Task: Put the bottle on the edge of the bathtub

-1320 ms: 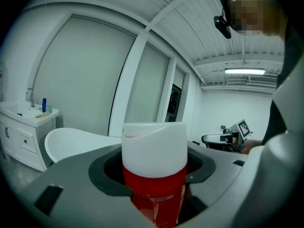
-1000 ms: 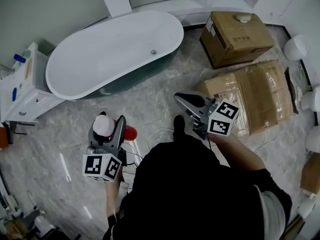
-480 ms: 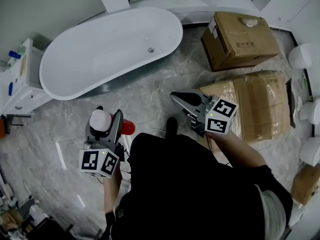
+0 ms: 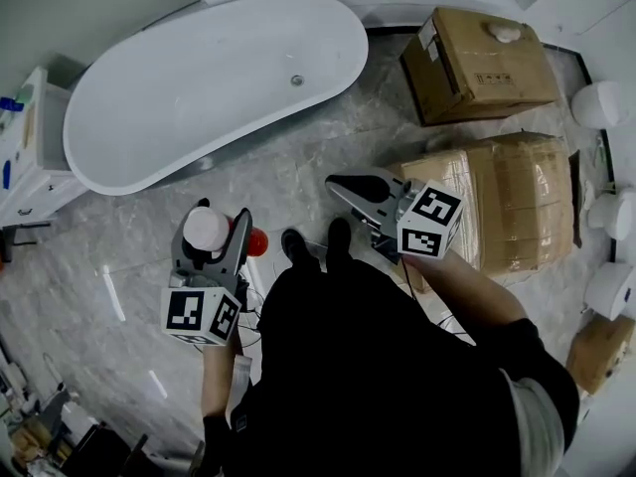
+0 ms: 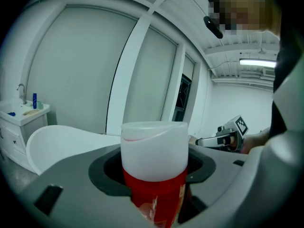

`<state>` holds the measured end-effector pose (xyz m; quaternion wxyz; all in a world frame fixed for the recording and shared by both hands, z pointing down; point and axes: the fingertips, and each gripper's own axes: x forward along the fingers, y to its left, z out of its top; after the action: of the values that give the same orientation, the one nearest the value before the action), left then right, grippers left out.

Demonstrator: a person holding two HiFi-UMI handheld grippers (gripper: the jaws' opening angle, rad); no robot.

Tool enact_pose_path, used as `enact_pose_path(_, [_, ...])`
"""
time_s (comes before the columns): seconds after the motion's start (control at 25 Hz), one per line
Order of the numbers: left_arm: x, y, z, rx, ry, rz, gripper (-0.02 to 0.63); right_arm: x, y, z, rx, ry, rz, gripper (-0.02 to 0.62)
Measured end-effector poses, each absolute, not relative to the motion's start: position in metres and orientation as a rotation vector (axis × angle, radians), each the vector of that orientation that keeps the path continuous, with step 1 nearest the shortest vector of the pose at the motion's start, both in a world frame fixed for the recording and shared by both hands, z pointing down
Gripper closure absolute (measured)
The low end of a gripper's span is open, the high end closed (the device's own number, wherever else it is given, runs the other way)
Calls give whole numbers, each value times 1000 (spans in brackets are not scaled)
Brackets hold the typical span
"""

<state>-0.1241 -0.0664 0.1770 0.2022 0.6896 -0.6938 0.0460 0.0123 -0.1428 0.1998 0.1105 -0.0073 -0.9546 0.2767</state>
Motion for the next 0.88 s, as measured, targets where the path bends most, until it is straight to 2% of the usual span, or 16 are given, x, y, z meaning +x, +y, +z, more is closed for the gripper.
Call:
enact_pose_path(0.48, [-172,-74,261,1876,-1851,238,311,-59,-136,271,-81,-2698,859,568])
enact_pose_path(0.88, [-177,-79,339,1834,-1741,331,313,-74,-158,356,-11,-2648,984,568])
